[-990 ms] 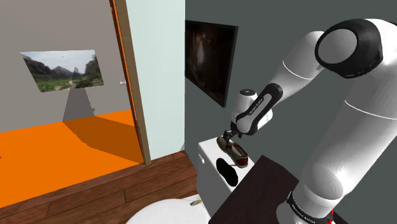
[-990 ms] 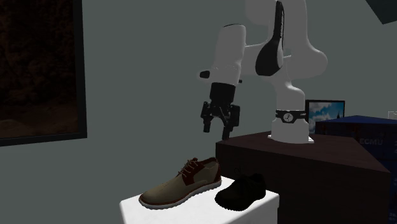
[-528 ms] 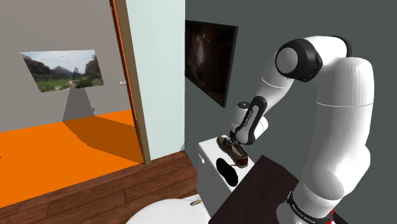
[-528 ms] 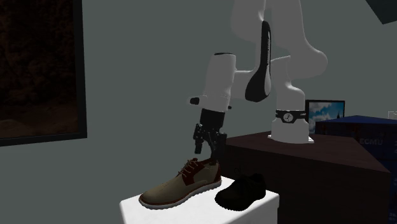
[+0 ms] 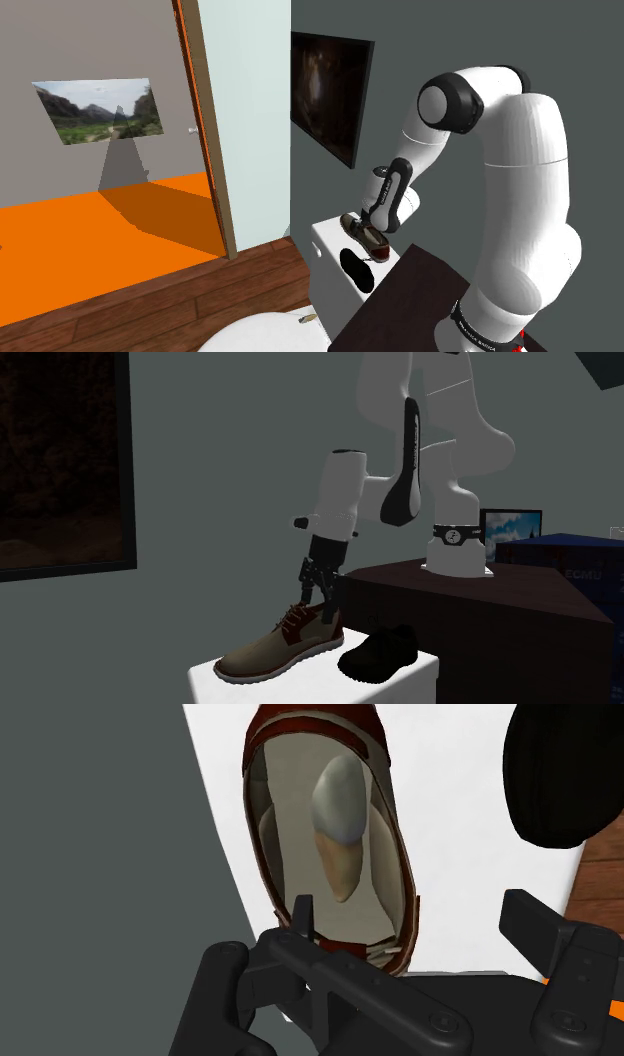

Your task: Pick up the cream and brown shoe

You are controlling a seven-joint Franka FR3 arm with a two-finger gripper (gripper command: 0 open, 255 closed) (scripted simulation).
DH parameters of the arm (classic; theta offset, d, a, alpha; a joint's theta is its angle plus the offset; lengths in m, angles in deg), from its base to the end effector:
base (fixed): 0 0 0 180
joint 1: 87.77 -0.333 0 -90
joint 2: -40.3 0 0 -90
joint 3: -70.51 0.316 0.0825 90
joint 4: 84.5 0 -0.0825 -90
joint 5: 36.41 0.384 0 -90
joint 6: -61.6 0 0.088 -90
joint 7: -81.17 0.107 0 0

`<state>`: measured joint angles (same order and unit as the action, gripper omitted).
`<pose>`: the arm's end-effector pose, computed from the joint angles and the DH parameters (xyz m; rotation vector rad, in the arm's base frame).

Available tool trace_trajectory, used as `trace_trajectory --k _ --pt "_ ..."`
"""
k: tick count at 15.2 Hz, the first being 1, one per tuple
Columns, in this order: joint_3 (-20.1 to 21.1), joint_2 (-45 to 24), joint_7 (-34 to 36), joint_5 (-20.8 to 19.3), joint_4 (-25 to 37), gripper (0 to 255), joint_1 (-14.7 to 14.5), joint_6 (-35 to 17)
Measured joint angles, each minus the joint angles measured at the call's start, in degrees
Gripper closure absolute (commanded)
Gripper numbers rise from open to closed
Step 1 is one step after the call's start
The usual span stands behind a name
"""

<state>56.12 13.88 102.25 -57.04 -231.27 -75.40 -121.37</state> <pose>0.4050 -0.1811 0.1198 2.9319 -0.6532 0.2345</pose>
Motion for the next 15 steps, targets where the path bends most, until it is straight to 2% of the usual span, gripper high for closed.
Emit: trace_trajectory --k 4,5,11,15 --pt "0.4 -0.7 -0.09 0.15 1.08 255 0.77 0.05" --pt "0.63 0.19 -0.11 0.13 1.17 255 0.84 1.7" --pt "-0.76 -0.14 0.33 0.38 0.38 255 -0.53 -0.71" --pt "0.54 1.99 -0.5 -0.09 -1.07 255 -0.26 1.97"
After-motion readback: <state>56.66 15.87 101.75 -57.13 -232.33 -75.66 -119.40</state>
